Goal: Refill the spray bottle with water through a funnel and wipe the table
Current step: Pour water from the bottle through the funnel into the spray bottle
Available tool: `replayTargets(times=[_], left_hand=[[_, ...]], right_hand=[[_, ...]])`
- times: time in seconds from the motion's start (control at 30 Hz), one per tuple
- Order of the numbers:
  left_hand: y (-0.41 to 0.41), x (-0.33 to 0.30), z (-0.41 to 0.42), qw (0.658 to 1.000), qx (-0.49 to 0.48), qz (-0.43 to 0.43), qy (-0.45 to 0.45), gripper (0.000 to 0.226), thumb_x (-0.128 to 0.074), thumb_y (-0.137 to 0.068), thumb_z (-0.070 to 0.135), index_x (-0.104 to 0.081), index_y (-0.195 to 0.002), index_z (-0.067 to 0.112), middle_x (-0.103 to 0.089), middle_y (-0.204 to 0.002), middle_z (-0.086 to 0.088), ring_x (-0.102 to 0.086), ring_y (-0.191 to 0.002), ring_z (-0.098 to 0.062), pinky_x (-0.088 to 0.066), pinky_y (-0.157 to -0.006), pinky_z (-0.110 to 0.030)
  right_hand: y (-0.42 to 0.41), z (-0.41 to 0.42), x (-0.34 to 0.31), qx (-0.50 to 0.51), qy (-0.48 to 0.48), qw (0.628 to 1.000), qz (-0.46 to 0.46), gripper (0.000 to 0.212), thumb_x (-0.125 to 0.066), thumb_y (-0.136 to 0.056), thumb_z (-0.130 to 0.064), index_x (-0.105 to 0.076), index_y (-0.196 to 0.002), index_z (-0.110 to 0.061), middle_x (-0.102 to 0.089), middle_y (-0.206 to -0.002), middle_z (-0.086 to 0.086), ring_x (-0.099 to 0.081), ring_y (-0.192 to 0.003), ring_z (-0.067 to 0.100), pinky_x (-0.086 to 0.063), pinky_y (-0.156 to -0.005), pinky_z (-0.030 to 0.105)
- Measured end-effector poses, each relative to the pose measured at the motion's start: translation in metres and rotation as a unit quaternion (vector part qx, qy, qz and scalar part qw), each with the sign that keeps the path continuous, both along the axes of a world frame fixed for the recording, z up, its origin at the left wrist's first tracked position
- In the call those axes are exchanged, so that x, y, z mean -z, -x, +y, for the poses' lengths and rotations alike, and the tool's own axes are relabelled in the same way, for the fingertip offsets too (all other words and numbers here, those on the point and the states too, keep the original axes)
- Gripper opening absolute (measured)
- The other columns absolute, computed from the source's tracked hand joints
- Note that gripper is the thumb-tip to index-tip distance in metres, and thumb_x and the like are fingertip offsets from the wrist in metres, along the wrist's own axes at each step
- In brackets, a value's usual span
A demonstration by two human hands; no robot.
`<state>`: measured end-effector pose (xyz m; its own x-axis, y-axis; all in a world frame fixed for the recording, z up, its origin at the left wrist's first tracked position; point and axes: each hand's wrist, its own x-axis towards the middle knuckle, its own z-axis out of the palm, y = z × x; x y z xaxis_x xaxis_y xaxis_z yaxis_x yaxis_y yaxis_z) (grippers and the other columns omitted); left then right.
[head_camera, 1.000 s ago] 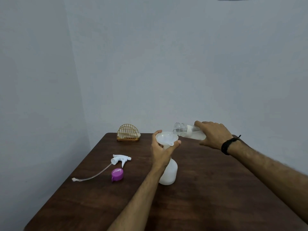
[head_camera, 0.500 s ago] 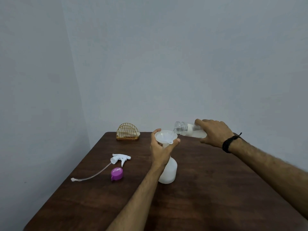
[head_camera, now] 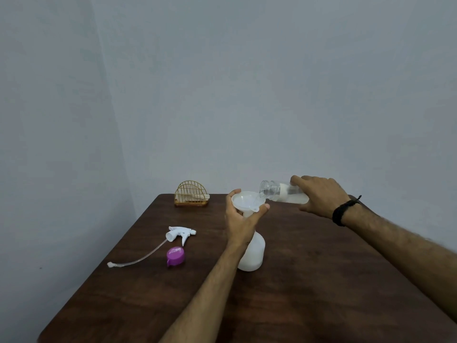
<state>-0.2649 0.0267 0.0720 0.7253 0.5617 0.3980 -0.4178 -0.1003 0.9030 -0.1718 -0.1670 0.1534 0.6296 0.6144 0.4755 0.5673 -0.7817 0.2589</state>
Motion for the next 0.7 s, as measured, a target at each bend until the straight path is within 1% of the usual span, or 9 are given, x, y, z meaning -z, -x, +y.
replayTargets(times=[0.07,0.13,0.27,0.37,0.47,0.57,0.7], left_hand=[[-0.0008,-0.0001,-0.0001,1.0,-0.001,0.003,-0.003,0.082,-0.092,-0.065,0.033,-0.045,-0.132,0.03,-0.053,-0.121,0.012,-0.055,-0.113,-0.012,-0.057,-0.083,-0.022],[-0.0016,0.0001,-0.0002,1.0,-0.002,0.005,-0.003,0.082,-0.092,-0.066,0.031,-0.045,-0.133,0.03,-0.052,-0.119,0.015,-0.054,-0.111,-0.01,-0.056,-0.083,-0.021],[-0.0017,-0.0002,0.0002,1.0,0.003,0.008,0.002,0.082,-0.092,-0.067,0.03,-0.045,-0.134,0.03,-0.051,-0.118,0.018,-0.054,-0.112,-0.01,-0.058,-0.087,-0.027],[-0.0001,-0.0008,-0.0007,1.0,0.003,0.006,0.004,0.08,-0.092,-0.068,0.028,-0.045,-0.132,0.03,-0.051,-0.116,0.02,-0.054,-0.109,-0.008,-0.057,-0.083,-0.023],[0.0007,-0.0017,-0.0017,1.0,0.003,0.005,0.001,0.079,-0.091,-0.068,0.027,-0.044,-0.131,0.033,-0.049,-0.116,0.023,-0.053,-0.108,-0.005,-0.057,-0.083,-0.023],[0.0004,-0.0014,-0.0018,1.0,0.003,0.006,0.002,0.08,-0.092,-0.067,0.028,-0.043,-0.131,0.034,-0.05,-0.116,0.021,-0.054,-0.108,-0.006,-0.057,-0.084,-0.025],[0.0012,-0.0021,-0.0022,1.0,0.004,0.004,0.003,0.081,-0.091,-0.068,0.027,-0.044,-0.133,0.031,-0.049,-0.117,0.02,-0.053,-0.11,-0.007,-0.056,-0.08,-0.02]], right_hand=[[-0.0002,-0.0002,-0.0009,0.001,0.001,1.0,-0.001,0.043,-0.069,-0.083,-0.036,-0.045,-0.118,-0.027,-0.065,-0.105,-0.005,-0.06,-0.078,0.019,-0.044,-0.062,0.029],[-0.0007,-0.0011,-0.0016,0.003,0.003,1.0,-0.001,0.043,-0.069,-0.084,-0.036,-0.045,-0.117,-0.027,-0.064,-0.103,-0.005,-0.059,-0.077,0.018,-0.042,-0.061,0.029],[-0.0014,-0.0028,-0.0028,0.005,0.006,1.0,-0.01,0.041,-0.068,-0.084,-0.036,-0.044,-0.116,-0.027,-0.063,-0.101,-0.005,-0.059,-0.076,0.019,-0.04,-0.059,0.028],[-0.0009,-0.0035,-0.0036,0.003,0.008,1.0,-0.015,0.041,-0.068,-0.085,-0.036,-0.044,-0.117,-0.027,-0.063,-0.102,-0.005,-0.058,-0.077,0.019,-0.038,-0.059,0.028],[-0.0007,-0.0035,-0.0051,0.003,0.009,1.0,-0.02,0.041,-0.067,-0.085,-0.036,-0.044,-0.118,-0.027,-0.062,-0.102,-0.005,-0.058,-0.077,0.019,-0.037,-0.06,0.029],[-0.0008,-0.0029,-0.0067,0.005,0.014,1.0,-0.018,0.041,-0.068,-0.085,-0.036,-0.044,-0.117,-0.027,-0.061,-0.101,-0.005,-0.058,-0.078,0.019,-0.038,-0.059,0.029],[0.0012,-0.0015,-0.0101,0.005,0.018,1.0,-0.022,0.041,-0.067,-0.085,-0.033,-0.044,-0.118,-0.027,-0.061,-0.101,-0.006,-0.058,-0.079,0.019,-0.041,-0.06,0.03]])
